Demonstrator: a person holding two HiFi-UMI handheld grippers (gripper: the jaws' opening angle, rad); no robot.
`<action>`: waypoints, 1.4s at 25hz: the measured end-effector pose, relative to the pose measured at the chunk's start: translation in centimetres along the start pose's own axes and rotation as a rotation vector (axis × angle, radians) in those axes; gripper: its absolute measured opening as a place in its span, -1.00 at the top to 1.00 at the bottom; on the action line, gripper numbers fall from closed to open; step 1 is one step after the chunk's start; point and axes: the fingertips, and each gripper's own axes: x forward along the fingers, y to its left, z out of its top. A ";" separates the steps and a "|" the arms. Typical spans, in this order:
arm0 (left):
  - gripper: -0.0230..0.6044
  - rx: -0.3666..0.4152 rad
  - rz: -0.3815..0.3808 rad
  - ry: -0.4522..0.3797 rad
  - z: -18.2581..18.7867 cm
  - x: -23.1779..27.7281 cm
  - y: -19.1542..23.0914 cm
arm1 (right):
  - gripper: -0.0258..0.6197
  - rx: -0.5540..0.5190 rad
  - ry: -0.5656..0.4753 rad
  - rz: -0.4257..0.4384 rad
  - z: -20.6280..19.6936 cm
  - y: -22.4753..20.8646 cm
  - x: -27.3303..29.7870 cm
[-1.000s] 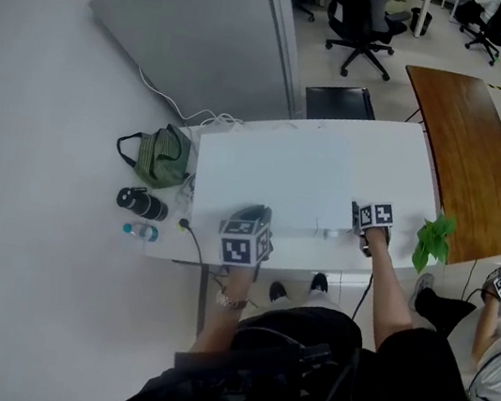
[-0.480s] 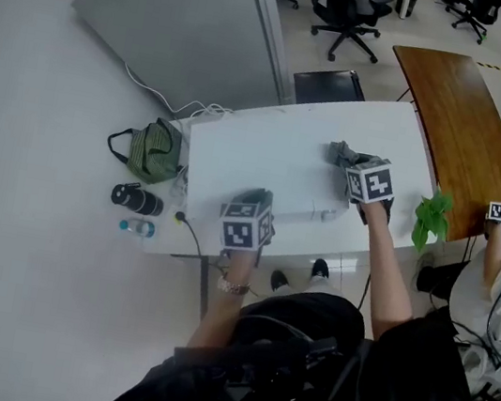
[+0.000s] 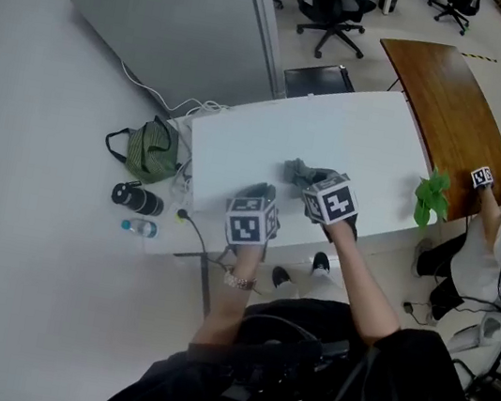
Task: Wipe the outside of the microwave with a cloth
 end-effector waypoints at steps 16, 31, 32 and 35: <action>0.78 0.050 0.037 -0.023 -2.1 -3.2 -1.9 | 0.73 0.045 -0.136 -0.102 -2.2 5.1 -3.0; 0.78 0.095 0.084 0.021 -7.8 -8.5 -8.8 | 0.73 0.058 -0.125 0.019 -10.0 9.0 -9.7; 0.78 0.091 0.082 0.014 -7.5 -8.6 -8.8 | 0.73 0.055 -0.125 0.020 -10.0 9.2 -10.0; 0.78 0.091 0.067 -0.011 -6.6 -9.1 -8.9 | 0.73 0.061 -0.132 0.019 -9.8 9.5 -10.4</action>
